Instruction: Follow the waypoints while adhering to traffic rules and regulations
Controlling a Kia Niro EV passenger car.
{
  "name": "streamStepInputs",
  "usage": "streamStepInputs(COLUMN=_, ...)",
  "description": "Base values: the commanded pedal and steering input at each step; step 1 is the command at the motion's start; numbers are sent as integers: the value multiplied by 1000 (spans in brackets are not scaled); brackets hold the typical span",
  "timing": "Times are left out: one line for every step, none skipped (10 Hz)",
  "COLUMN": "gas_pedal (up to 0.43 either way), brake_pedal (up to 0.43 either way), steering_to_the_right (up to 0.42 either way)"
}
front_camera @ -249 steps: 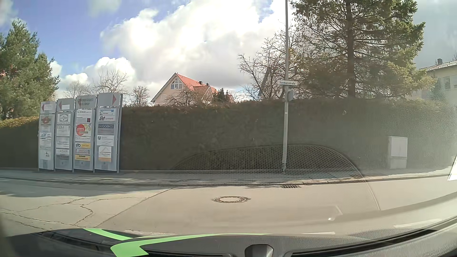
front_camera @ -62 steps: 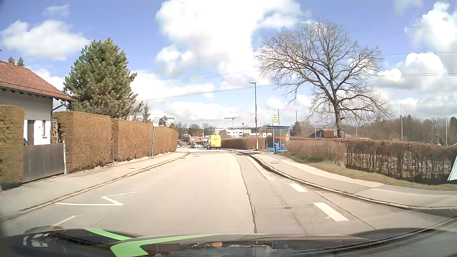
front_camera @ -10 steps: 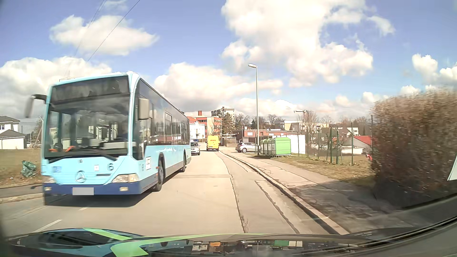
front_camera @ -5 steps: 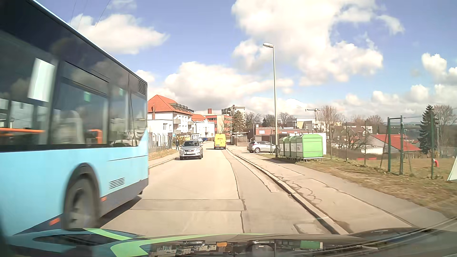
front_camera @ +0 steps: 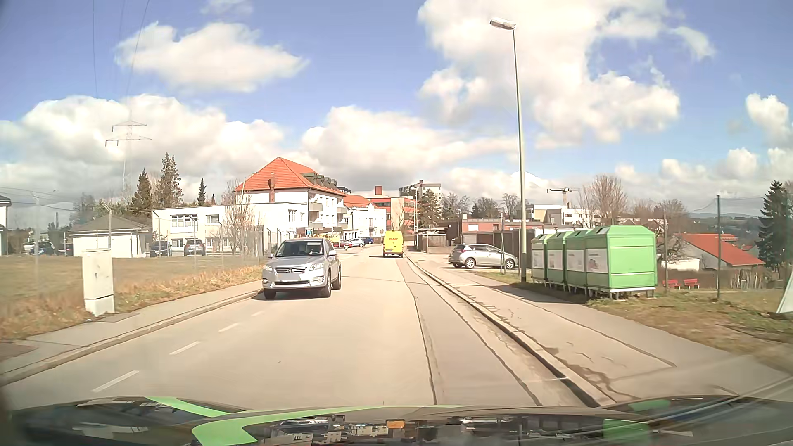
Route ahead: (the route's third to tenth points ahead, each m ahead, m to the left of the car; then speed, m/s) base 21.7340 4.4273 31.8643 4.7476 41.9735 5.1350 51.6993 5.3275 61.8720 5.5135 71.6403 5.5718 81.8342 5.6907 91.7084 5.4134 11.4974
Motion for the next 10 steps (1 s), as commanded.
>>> streamStepInputs(gas_pedal=20, brake_pedal=0, steering_to_the_right=-19)
streamStepInputs(gas_pedal=20, brake_pedal=0, steering_to_the_right=-18)
streamStepInputs(gas_pedal=28, brake_pedal=0, steering_to_the_right=-19)
streamStepInputs(gas_pedal=28, brake_pedal=0, steering_to_the_right=-18)
streamStepInputs(gas_pedal=28, brake_pedal=0, steering_to_the_right=-16)
streamStepInputs(gas_pedal=39, brake_pedal=0, steering_to_the_right=-16)
streamStepInputs(gas_pedal=39, brake_pedal=0, steering_to_the_right=-16)
streamStepInputs(gas_pedal=39, brake_pedal=0, steering_to_the_right=-16)
streamStepInputs(gas_pedal=39, brake_pedal=0, steering_to_the_right=-15)
streamStepInputs(gas_pedal=39, brake_pedal=0, steering_to_the_right=-14)
